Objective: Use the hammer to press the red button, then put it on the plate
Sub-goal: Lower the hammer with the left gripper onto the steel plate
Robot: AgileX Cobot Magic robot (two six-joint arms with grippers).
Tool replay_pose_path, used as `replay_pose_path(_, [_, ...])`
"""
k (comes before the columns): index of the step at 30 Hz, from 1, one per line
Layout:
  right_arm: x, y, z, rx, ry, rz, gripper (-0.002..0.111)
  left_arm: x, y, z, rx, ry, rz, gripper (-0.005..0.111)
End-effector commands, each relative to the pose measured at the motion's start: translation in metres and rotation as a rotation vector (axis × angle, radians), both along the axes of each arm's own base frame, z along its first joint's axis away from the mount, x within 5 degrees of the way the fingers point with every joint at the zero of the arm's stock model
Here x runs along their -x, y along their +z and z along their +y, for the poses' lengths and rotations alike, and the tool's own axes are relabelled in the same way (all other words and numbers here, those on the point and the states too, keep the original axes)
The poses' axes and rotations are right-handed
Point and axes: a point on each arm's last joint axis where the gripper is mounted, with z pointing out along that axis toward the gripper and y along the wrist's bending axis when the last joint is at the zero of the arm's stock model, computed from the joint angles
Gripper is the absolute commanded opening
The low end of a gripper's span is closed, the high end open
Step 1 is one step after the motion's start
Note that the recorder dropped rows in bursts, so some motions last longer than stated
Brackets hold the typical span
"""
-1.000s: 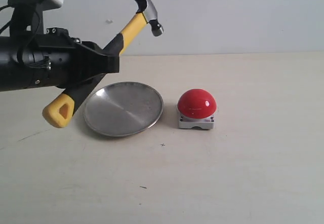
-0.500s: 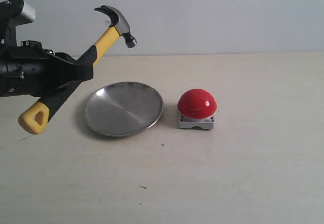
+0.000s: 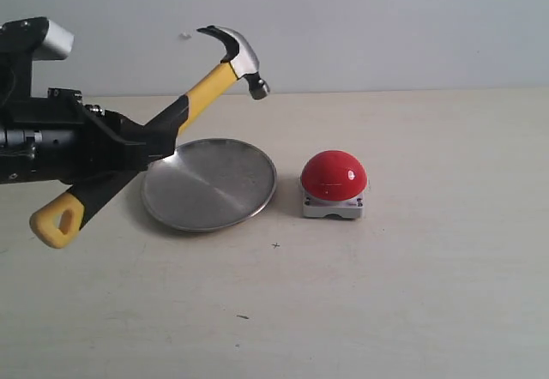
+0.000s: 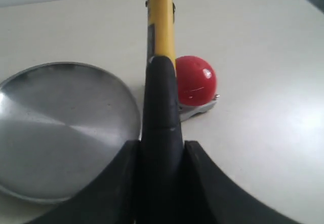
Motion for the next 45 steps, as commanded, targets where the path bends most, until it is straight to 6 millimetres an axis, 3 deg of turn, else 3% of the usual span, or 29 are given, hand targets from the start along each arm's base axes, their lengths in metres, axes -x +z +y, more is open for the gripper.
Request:
replay_pose_path(1, [0.000, -0.002, 0.000, 0.005, 0.001, 0.003, 0.000, 0.007, 0.005, 0.005, 0.211, -0.143, 0.062, 0.000])
replay_pose_path(4, [0.000, -0.002, 0.000, 0.005, 0.001, 0.003, 0.000, -0.002, -0.003, 0.029, 0.242, -0.067, 0.095, 0.000])
replay_pose_path(6, [0.000, -0.002, 0.000, 0.005, 0.001, 0.003, 0.000, -0.005, -0.007, 0.034, 0.262, -0.040, 0.127, 0.000])
replay_pose_path(9, [0.000, -0.002, 0.000, 0.005, 0.001, 0.003, 0.000, -0.012, -0.007, 0.035, 0.303, -0.028, 0.165, 0.000])
replay_pose_path(14, [0.000, -0.002, 0.000, 0.005, 0.001, 0.003, 0.000, -0.040, -0.010, 0.032, 0.341, 0.010, 0.232, 0.000])
replay_pose_path(21, [0.000, -0.002, 0.000, 0.005, 0.001, 0.003, 0.000, -0.079, -0.017, 0.039, 0.278, 0.224, 0.255, 0.000])
replay_pose_path(28, [0.000, -0.002, 0.000, 0.005, 0.001, 0.003, 0.000, -0.097, -0.044, 0.007, 0.153, 0.263, 0.291, 0.000])
replay_pose_path(33, [0.000, -0.002, 0.000, 0.005, 0.001, 0.003, 0.000, -0.105, -0.052, -0.014, 0.116, 0.236, 0.285, 0.000])
replay_pose_path(39, [0.000, -0.002, 0.000, 0.005, 0.001, 0.003, 0.000, -0.110, -0.067, -0.027, 0.040, 0.242, 0.281, 0.000])
replay_pose_path(45, [0.000, -0.002, 0.000, 0.005, 0.001, 0.003, 0.000, -0.107, -0.066, -0.034, -0.026, 0.152, 0.206, 0.000])
